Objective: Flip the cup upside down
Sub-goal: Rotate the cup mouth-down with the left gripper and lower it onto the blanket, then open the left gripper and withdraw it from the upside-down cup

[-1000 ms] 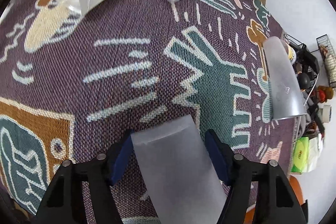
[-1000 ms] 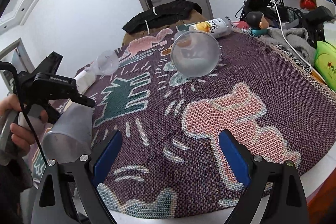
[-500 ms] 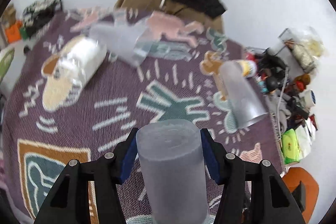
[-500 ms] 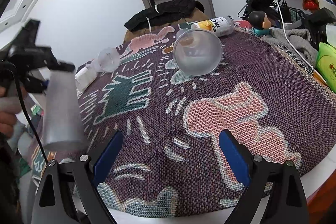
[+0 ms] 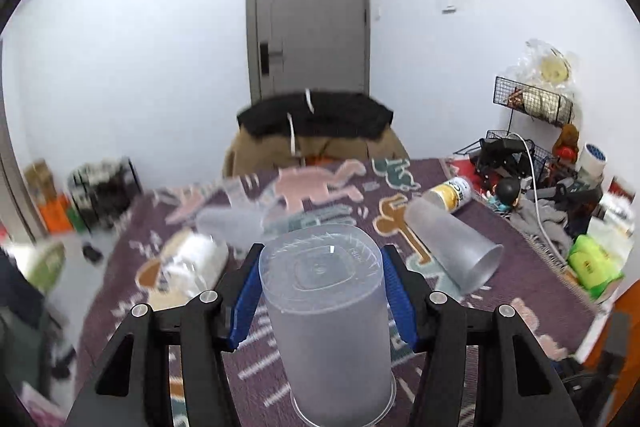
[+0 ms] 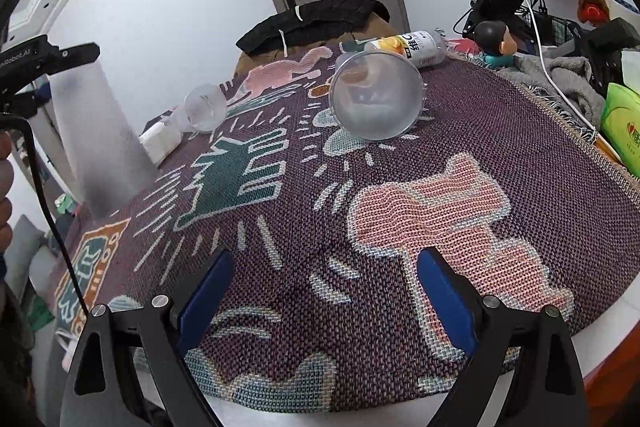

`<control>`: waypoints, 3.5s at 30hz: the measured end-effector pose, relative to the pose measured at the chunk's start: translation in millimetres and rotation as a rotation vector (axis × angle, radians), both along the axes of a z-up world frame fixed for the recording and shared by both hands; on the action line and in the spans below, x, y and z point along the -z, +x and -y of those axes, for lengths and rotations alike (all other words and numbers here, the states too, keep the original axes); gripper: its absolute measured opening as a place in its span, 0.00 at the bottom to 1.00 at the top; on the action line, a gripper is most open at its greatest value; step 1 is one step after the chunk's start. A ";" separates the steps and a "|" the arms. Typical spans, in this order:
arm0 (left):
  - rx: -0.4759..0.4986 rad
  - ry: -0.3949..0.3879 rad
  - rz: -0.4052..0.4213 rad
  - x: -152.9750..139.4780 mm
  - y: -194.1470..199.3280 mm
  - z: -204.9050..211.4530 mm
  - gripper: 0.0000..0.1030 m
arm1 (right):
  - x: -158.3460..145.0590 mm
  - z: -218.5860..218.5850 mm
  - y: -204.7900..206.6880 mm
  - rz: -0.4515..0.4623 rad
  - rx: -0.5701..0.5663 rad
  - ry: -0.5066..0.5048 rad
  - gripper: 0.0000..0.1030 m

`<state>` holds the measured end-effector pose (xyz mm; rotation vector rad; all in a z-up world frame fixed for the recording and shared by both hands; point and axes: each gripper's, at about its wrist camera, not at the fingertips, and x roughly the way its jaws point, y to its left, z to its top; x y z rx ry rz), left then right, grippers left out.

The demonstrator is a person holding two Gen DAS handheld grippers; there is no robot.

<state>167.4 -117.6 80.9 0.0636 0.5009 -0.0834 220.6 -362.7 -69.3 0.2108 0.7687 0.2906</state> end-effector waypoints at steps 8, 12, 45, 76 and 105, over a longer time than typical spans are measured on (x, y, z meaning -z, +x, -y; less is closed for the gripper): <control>0.014 0.080 0.091 28.8 0.2 17.8 0.57 | -3.9 -2.2 -3.0 0.019 -0.005 -0.011 0.91; 0.030 0.075 0.074 43.9 3.0 22.7 0.57 | -3.1 -3.3 -3.4 0.019 -0.013 -0.014 0.91; -0.043 0.031 0.130 25.1 -65.8 -34.1 1.00 | -27.9 -25.6 -12.6 0.044 -0.080 -0.027 0.91; -0.082 0.002 0.200 45.1 -156.8 -96.8 1.00 | -74.4 -83.3 -70.1 0.149 -0.167 -0.155 1.00; -0.096 -0.009 0.157 65.8 -164.7 -106.7 1.00 | -64.0 -91.2 -89.6 0.215 -0.200 -0.134 1.00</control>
